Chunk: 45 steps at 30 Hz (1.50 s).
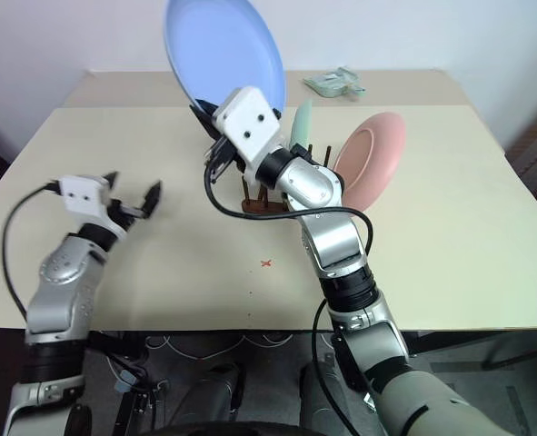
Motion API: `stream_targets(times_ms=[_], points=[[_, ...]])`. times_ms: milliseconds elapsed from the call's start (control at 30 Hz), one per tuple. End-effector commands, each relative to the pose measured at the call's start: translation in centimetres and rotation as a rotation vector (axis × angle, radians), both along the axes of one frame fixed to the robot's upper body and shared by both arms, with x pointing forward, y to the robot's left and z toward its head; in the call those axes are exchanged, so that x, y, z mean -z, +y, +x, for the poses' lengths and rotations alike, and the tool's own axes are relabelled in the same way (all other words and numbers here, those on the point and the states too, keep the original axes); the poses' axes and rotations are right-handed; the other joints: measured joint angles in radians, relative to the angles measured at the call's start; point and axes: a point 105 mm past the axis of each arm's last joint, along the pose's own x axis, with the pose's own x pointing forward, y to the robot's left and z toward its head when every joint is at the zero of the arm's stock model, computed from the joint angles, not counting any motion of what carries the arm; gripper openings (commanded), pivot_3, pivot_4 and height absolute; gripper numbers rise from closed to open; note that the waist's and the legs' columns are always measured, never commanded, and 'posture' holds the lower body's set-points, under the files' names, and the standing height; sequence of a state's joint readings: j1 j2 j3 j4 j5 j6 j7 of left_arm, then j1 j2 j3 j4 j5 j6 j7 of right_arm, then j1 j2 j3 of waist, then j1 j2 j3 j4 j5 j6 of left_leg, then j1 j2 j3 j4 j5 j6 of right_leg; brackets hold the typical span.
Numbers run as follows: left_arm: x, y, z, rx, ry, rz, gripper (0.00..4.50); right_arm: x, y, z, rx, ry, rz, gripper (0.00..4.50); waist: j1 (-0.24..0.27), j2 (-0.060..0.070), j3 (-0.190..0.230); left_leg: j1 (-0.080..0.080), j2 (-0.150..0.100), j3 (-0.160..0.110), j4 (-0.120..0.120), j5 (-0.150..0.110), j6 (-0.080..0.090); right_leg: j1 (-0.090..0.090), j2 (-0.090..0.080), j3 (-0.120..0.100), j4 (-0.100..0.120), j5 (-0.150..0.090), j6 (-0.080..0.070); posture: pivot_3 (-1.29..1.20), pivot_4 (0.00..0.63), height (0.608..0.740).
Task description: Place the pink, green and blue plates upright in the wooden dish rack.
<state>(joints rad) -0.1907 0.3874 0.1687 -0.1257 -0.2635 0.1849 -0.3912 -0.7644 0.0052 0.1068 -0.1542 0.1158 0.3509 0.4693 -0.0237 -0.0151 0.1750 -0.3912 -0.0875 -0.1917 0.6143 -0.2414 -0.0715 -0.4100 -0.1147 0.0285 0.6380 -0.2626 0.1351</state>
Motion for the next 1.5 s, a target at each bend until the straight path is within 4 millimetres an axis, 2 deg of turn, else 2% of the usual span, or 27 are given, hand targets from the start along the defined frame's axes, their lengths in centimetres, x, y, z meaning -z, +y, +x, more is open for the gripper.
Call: stream_targets(times_ms=[33, 300, 633, 1067, 1500], points=[[-1.2, -1.4, -0.8, 0.082, -0.056, 0.046, 4.47, -2.0, -0.8, -0.9, -0.096, 0.128, 0.219, 0.00, 0.001, 0.001, 0.000, 0.000, 0.000, 0.000, 0.000, 0.000, 0.000, 0.000, 0.000, 0.000, 0.001, 0.000, 0.000, 0.00, 0.150, 0.740], [-1.2, -1.7, -0.6, 0.082, -0.059, 0.031, 4.47, -1.2, -0.5, -1.1, -0.151, 0.331, 0.358, 0.00, 0.001, 0.002, 0.000, 0.000, 0.000, 0.000, 0.000, 0.000, 0.000, -0.002, 0.000, 0.000, 0.003, 0.000, 0.000, 0.00, 0.150, 0.740], [-1.4, -1.9, -0.9, 0.091, -0.071, 0.026, 4.47, 0.3, -1.2, 0.3, -0.144, 0.521, 0.502, 0.00, 0.000, 0.002, 0.000, 0.000, 0.000, 0.001, 0.000, 0.000, 0.000, -0.002, 0.000, 0.000, 0.003, 0.000, 0.000, 0.00, 0.150, 0.740], [-1.3, -2.7, -1.1, 0.132, -0.075, 0.036, 4.47, -0.6, 0.0, -1.2, -0.255, 0.509, 0.497, 0.00, -0.021, 0.002, 0.000, 0.000, 0.000, 0.001, 0.000, 0.000, 0.000, -0.003, 0.000, 0.000, 0.006, 0.000, 0.000, 0.00, 0.150, 0.740], [-1.3, -2.6, -1.2, 0.134, -0.077, 0.041, 4.47, 1.4, -0.4, 0.4, -0.215, 0.703, 0.602, 0.00, -0.021, 0.002, 0.000, 0.000, 0.000, 0.001, 0.000, 0.000, 0.000, -0.005, 0.000, 0.000, 0.008, 0.000, 0.000, 0.00, 0.150, 0.740]])
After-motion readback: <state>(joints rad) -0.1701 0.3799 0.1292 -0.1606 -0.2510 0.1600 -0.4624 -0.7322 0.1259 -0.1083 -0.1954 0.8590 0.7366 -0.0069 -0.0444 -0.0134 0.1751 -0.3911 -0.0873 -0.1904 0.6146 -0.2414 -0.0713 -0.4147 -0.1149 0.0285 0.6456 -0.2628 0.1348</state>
